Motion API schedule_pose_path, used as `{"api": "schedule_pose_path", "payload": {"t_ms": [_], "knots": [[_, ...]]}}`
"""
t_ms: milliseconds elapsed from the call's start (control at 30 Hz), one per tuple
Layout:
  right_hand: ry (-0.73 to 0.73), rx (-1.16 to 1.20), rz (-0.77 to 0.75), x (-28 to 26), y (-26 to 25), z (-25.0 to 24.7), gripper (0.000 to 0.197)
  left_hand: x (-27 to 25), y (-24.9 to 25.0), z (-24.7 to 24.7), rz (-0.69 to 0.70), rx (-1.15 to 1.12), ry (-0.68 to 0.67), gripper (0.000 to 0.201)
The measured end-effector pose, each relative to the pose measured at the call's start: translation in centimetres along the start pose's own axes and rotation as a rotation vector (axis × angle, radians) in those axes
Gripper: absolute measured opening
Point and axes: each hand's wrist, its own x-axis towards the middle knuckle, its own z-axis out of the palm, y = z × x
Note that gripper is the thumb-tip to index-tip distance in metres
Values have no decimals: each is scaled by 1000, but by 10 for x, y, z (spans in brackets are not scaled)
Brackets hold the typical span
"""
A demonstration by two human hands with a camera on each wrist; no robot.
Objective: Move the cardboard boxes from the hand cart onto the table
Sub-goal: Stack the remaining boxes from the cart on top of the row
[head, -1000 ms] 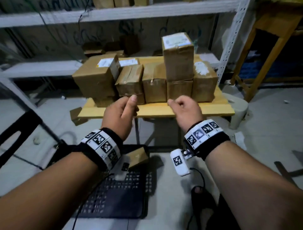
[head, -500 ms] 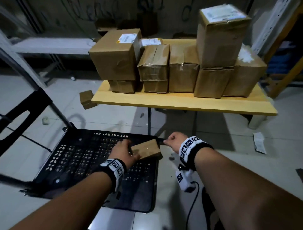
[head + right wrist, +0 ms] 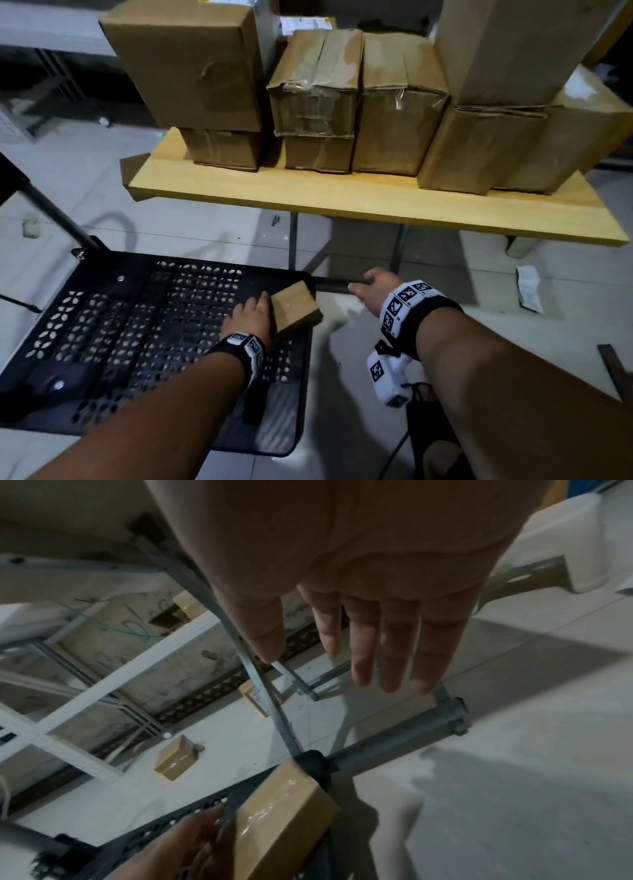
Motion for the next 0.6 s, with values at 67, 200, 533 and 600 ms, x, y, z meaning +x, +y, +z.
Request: {"api": "schedule_pose_path", "payload": {"t_ms": [67, 200, 533, 600], "knots": [[-16, -14, -2, 0, 4, 4, 43, -9, 0, 4, -3, 53, 21, 100], [-58, -72, -71, -10, 0, 8, 43, -32, -8, 9, -42, -156, 12, 100], [24, 201, -352, -74, -44, -13, 50, -122, -13, -89, 151, -719, 419, 82], [62, 327, -458, -93, -54, -27, 40, -149, -13, -113, 251, -758, 517, 74]]}}
